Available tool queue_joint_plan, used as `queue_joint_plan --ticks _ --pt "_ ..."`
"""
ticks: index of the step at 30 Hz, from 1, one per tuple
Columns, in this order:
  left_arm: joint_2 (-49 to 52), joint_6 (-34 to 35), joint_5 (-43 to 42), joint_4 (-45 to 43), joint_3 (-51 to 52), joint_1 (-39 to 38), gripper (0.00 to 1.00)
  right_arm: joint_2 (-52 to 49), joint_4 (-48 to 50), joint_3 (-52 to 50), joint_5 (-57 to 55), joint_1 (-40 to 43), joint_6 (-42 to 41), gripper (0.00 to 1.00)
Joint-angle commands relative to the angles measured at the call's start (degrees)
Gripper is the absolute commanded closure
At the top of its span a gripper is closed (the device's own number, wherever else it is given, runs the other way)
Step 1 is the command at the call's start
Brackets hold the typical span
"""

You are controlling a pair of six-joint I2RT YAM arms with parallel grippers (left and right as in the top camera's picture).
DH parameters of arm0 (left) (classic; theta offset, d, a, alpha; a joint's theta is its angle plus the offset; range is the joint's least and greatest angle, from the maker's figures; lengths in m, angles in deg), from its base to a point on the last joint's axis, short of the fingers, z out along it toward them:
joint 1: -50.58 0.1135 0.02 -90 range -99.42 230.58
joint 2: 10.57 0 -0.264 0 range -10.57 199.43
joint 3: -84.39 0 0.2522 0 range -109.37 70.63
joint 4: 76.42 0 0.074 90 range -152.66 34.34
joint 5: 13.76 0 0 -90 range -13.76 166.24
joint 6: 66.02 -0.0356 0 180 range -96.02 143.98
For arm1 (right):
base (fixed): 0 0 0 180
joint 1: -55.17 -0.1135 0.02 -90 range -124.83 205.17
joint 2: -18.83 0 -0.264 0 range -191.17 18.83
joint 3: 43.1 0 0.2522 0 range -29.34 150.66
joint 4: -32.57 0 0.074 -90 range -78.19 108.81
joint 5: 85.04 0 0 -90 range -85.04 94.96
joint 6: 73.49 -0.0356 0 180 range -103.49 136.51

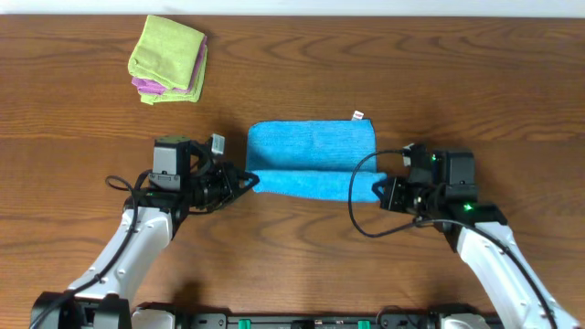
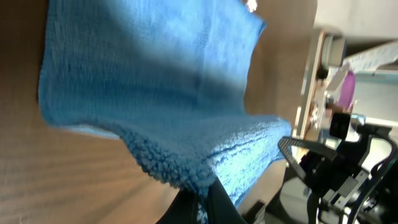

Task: Fold the cloth
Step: 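Lift both edges and fold the near half over the far half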

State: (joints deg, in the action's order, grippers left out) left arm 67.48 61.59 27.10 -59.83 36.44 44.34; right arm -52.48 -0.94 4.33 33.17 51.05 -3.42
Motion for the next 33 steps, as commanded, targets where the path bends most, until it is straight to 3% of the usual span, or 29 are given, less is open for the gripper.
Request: queue_joint_plan --ticks 1,9,21,33 --pt "2.4 3.65 5.44 -3.37 -0.04 0.52 0.94 -2.43 2.14 0.04 -4.94 0.07 -1.31 0.99" --pt "10.93 7.82 8.31 -15.67 -2.21 0.52 0.94 -11.76 8.85 4.07 -6.69 0.07 -1.46 0.99" --pt "22.62 7.19 11.15 -15.69 -14.73 0.52 0.94 -26.86 9.05 18.29 -9.51 0.07 2.84 0.99" --pt "29.38 7.19 12.28 -16.5 -15.89 -0.92 0.94 -33.51 8.9 23.63 -13.51 0.07 4.42 0.99"
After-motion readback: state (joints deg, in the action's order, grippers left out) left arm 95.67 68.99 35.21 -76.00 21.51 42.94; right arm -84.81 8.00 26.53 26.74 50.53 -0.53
